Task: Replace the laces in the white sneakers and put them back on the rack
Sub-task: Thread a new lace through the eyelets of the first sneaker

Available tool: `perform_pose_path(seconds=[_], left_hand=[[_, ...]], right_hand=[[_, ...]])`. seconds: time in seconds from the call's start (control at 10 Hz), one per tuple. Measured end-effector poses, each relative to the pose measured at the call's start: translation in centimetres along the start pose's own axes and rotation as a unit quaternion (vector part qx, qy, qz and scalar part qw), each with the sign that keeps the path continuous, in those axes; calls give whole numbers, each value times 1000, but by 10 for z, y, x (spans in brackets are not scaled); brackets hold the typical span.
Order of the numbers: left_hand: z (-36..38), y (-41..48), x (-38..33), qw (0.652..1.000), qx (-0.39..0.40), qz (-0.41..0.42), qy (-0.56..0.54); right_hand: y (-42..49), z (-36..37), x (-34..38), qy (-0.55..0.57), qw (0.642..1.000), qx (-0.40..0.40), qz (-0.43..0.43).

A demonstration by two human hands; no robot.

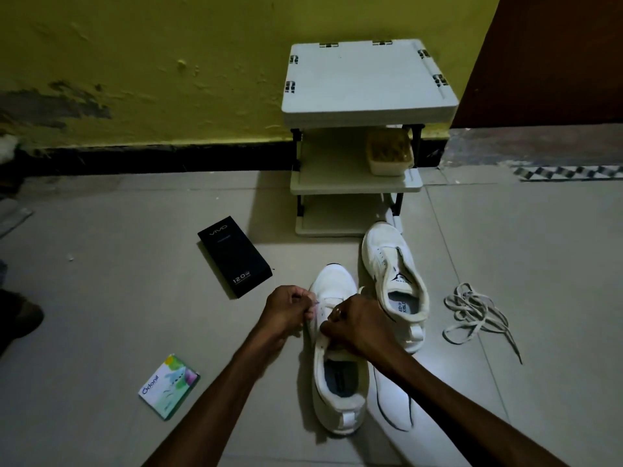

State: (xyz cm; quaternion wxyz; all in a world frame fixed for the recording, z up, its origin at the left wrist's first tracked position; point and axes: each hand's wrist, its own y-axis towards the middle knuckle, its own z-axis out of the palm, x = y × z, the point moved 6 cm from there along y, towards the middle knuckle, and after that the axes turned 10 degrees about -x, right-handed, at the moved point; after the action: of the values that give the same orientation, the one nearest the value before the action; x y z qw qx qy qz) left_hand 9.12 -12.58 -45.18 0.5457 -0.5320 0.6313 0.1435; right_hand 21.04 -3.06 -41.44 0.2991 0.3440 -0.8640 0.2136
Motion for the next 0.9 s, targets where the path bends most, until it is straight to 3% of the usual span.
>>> perform_pose_path(seconds=[0.2, 0.3, 0.4, 0.5, 0.6, 0.7, 0.8, 0.9], left_hand=[[-29, 10, -66, 978, -40, 168, 119], [-30, 11, -79, 968, -67, 204, 128], [-5, 2, -57, 996, -3, 57, -68], [11, 0, -34, 992, -19, -34, -122], [13, 7, -40, 929, -22, 156, 336], [22, 7, -38, 791, 34, 227, 567], [16, 9, -40, 815, 107, 194, 535], [-10, 0, -74, 972, 153, 117, 132]], right_hand=[[3, 7, -8, 26, 999, -18, 28], [5, 10, -10, 24, 999, -28, 27], [3, 12, -9, 6, 999, -40, 9], [0, 13, -7, 7, 999, -52, 0], [-4, 16, -10, 15, 998, -52, 15], [-6, 17, -8, 24, 998, -66, -2], [-7, 16, -8, 27, 997, -75, 4], [-7, 16, -14, 51, 995, -79, 16]])
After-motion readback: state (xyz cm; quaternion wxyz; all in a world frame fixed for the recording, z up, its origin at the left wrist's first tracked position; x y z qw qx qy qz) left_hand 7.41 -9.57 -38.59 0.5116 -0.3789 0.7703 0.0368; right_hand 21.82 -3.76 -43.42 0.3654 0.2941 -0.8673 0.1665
